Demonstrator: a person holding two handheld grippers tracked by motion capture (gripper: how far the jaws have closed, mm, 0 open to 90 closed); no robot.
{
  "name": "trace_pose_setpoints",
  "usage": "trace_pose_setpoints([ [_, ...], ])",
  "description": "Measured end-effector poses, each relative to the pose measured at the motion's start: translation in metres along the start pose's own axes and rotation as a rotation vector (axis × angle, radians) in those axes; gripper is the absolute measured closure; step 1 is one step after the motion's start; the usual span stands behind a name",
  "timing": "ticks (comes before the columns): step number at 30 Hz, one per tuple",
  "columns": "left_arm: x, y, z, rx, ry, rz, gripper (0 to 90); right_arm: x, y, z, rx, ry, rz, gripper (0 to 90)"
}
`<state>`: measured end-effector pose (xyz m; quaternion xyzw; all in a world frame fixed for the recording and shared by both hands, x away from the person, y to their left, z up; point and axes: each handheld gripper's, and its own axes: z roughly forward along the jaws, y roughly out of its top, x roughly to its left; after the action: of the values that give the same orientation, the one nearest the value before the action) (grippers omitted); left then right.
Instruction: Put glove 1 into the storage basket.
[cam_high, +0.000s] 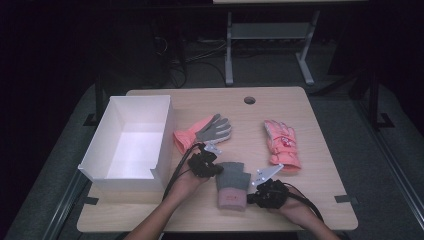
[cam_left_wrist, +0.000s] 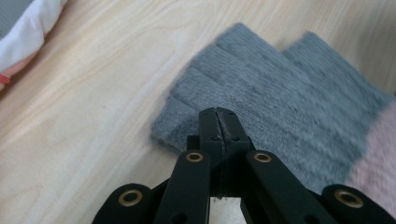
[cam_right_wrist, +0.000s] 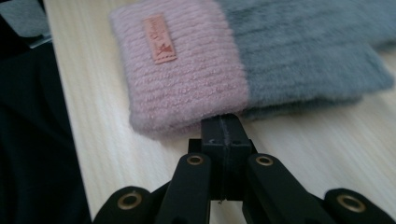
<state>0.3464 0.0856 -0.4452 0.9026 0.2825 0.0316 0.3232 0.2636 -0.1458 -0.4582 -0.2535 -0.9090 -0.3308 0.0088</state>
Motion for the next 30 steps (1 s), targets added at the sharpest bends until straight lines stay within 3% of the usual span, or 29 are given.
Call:
trace_pose_setpoints([
  [4, 0.005, 0.004, 0.003, -0.003, -0.015, -0.016, 89.6, 0.008, 0.008, 0.009, -0.006, 0.032, -0.019, 90.0],
  [10, 0.009, 0.013, 0.009, 0.019, -0.031, 0.013, 89.6, 0.018, 0.021, 0.023, -0.011, 0.061, -0.051, 90.0],
  [12, 0.007, 0.014, 0.011, 0.003, -0.039, -0.005, 89.6, 0.02, 0.023, 0.026, -0.014, 0.067, -0.054, 90.0],
  [13, 0.009, 0.016, 0.013, 0.013, -0.043, 0.014, 89.6, 0.021, 0.025, 0.028, -0.014, 0.07, -0.06, 90.0],
  [20, 0.004, 0.022, 0.017, 0.019, -0.051, 0.037, 89.5, 0.024, 0.035, 0.038, -0.023, 0.071, -0.109, 90.0],
  [22, 0.005, 0.022, 0.015, 0.014, -0.056, 0.028, 89.3, 0.024, 0.033, 0.035, -0.024, 0.076, -0.087, 90.0],
  [26, 0.006, 0.02, 0.005, -0.011, -0.064, 0.022, 80.4, 0.023, 0.028, 0.027, -0.032, 0.065, -0.076, 89.9],
  [27, 0.002, 0.018, 0.0, -0.031, -0.061, 0.01, 71.5, 0.023, 0.023, 0.019, -0.041, 0.051, -0.05, 85.7],
  [28, 0.002, 0.017, -0.004, -0.02, -0.066, 0.023, 68.1, 0.022, 0.021, 0.016, -0.042, 0.044, -0.049, 83.6],
  [30, -0.003, 0.013, -0.006, -0.03, -0.077, 0.002, 59.3, 0.019, 0.015, 0.008, -0.045, 0.017, -0.036, 77.3],
])
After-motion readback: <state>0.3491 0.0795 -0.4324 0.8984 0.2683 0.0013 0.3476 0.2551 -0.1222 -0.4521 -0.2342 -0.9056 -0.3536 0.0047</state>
